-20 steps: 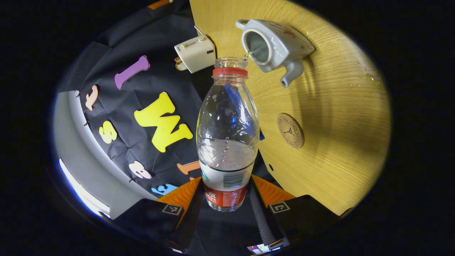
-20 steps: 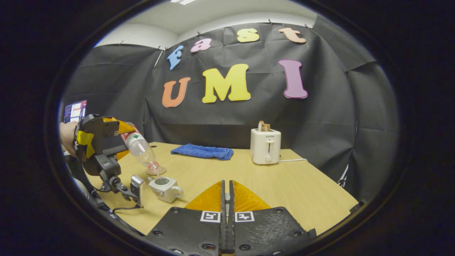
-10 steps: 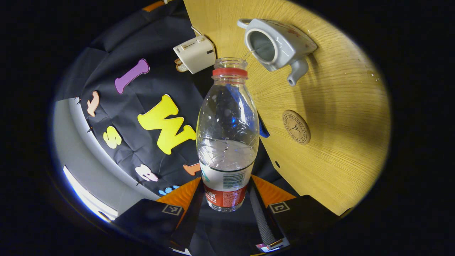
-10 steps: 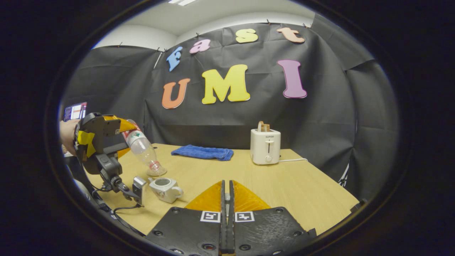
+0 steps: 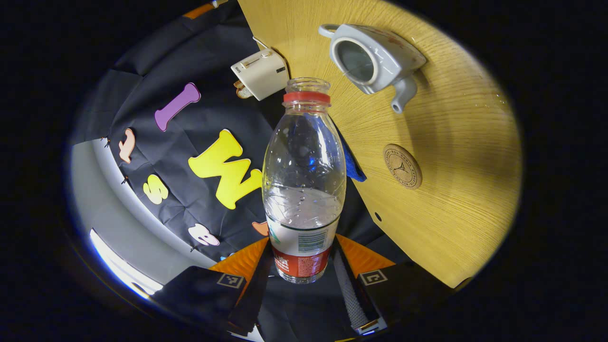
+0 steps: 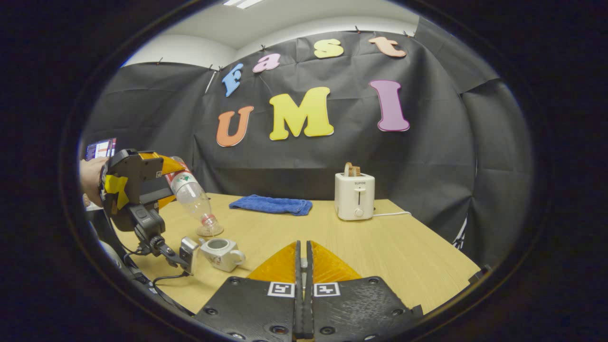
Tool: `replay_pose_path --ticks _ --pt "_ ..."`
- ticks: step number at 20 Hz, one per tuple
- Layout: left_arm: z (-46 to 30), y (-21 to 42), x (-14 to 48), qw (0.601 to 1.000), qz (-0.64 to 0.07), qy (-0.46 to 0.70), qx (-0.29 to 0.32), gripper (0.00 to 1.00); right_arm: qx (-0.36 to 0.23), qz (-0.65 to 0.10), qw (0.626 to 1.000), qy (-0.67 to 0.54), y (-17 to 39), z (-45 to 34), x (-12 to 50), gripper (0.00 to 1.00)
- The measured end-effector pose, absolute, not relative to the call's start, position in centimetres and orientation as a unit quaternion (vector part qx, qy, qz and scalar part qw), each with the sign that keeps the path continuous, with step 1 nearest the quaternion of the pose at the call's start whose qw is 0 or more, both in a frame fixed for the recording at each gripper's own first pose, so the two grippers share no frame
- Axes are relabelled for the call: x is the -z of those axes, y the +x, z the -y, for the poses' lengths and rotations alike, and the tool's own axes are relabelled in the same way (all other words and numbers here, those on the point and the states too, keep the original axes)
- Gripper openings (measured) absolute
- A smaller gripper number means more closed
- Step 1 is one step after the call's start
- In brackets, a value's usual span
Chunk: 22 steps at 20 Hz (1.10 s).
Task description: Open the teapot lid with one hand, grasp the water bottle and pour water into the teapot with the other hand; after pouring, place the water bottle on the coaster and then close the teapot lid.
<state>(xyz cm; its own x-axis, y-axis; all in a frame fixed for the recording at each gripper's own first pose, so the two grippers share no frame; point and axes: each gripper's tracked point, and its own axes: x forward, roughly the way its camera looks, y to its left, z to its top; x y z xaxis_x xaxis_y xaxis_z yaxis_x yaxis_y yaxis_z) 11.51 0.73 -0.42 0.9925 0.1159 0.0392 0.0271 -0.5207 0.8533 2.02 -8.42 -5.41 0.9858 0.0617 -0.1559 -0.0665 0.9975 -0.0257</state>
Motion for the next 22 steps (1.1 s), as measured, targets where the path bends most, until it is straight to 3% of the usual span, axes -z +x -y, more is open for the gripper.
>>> replay_pose_path --ticks 7,11,14,18,22 --pt "-0.7 11.6 0.4 0.495 -0.032 0.867 -0.043 0.73 -0.033 -0.077 0.996 -0.019 1.8 8.2 5.2 0.00" --pt "-0.9 11.5 1.0 0.526 -0.028 0.849 -0.040 0.73 -0.031 -0.075 0.996 -0.021 1.8 7.9 4.9 0.00" --pt "-1.6 11.4 1.8 0.586 -0.033 0.809 -0.032 0.76 -0.035 -0.075 0.996 -0.017 1.6 7.6 4.7 0.00" --pt "-2.3 11.1 4.6 0.672 -0.061 0.738 -0.005 0.73 -0.033 -0.072 0.997 -0.020 1.5 7.3 4.1 0.00" --pt "-4.5 10.4 7.7 0.814 -0.133 0.565 0.021 0.74 -0.036 -0.069 0.997 -0.022 1.6 6.6 3.6 0.00"
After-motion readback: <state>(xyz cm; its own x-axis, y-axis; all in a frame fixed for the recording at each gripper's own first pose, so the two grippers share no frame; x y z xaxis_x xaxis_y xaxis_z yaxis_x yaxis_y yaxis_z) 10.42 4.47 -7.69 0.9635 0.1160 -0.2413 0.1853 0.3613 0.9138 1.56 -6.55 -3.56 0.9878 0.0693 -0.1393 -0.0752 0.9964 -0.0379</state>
